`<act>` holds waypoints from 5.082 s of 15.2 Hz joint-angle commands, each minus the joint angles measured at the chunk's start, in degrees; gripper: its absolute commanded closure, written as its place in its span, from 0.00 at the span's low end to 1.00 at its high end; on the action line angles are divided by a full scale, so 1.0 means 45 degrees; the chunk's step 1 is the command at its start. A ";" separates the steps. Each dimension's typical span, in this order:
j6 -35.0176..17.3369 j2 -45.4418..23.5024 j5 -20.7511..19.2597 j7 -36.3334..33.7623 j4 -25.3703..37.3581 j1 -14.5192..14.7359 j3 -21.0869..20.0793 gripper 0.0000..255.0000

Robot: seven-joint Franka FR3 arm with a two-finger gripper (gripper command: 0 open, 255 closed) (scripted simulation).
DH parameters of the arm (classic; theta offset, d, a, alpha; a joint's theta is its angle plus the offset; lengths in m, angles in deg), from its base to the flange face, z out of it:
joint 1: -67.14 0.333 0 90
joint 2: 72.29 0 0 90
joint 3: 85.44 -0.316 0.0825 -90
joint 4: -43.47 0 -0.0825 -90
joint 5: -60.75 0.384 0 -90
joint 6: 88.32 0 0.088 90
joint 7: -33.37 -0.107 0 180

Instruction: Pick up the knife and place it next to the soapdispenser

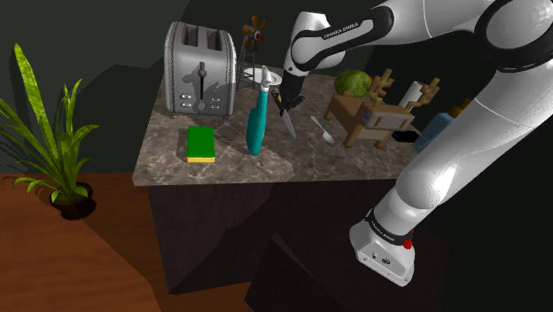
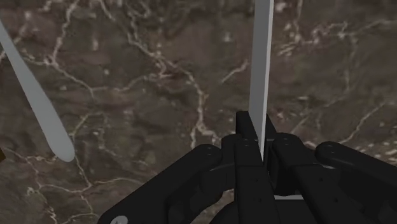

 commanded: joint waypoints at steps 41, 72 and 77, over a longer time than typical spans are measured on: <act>0.7176 0.1281 0.0161 0.0200 0.5900 -0.0040 0.0092 1.00; 1.0147 0.4189 -0.0325 0.4047 0.5992 -0.1496 0.2506 1.00; 1.0267 0.4982 -0.0782 0.5501 0.5373 -0.1969 0.3521 1.00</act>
